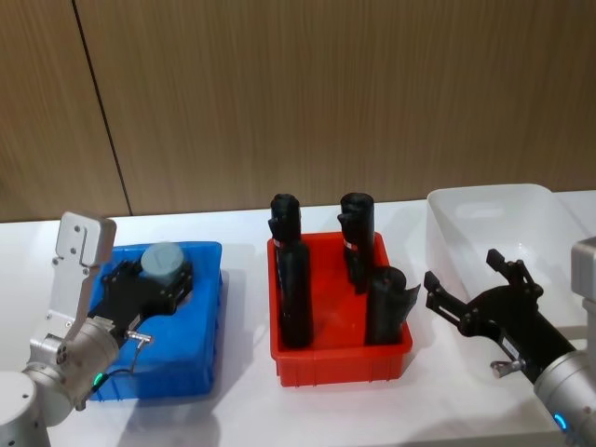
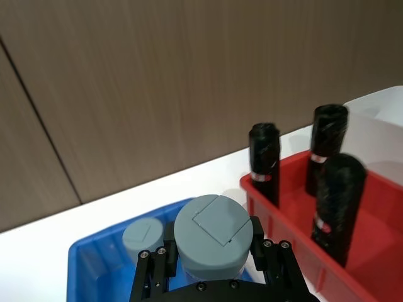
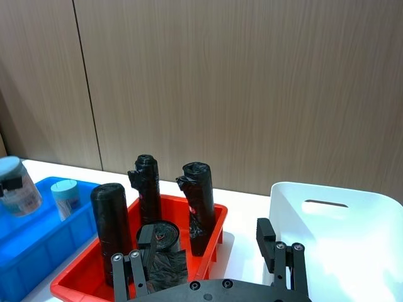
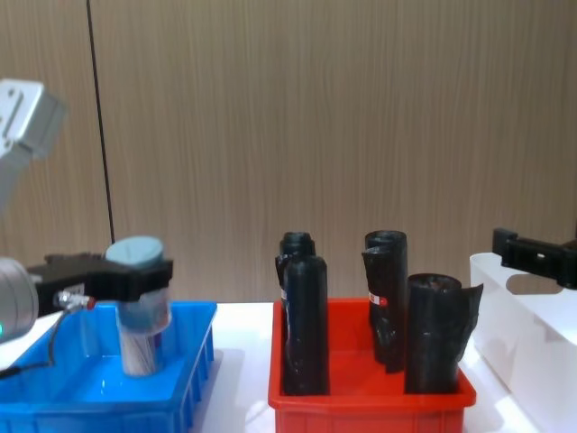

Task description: Pick the cotton swabs from the blue box and place them into the white box.

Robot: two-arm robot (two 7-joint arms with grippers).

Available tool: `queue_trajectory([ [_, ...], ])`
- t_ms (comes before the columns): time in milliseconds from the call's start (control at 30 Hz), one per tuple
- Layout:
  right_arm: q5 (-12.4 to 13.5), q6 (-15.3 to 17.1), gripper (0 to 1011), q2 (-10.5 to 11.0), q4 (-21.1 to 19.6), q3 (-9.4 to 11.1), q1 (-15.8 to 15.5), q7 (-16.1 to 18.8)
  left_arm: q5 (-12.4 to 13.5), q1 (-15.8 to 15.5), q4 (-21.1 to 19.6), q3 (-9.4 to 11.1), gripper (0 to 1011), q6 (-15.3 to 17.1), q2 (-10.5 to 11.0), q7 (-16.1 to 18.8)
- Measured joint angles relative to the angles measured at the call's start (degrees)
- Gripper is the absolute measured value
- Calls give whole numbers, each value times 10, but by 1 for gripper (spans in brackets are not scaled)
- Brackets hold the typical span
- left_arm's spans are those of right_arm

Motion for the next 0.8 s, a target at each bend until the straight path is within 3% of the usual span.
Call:
queue_trajectory([
  [300,0,0,1002,0,0,0,0,0,-2,2,-32,-5,660,-13,12,-68],
  [800,0,0,1001,0,0,0,0,0,-20,-6,-46,-4,660,-34,19,-200],
])
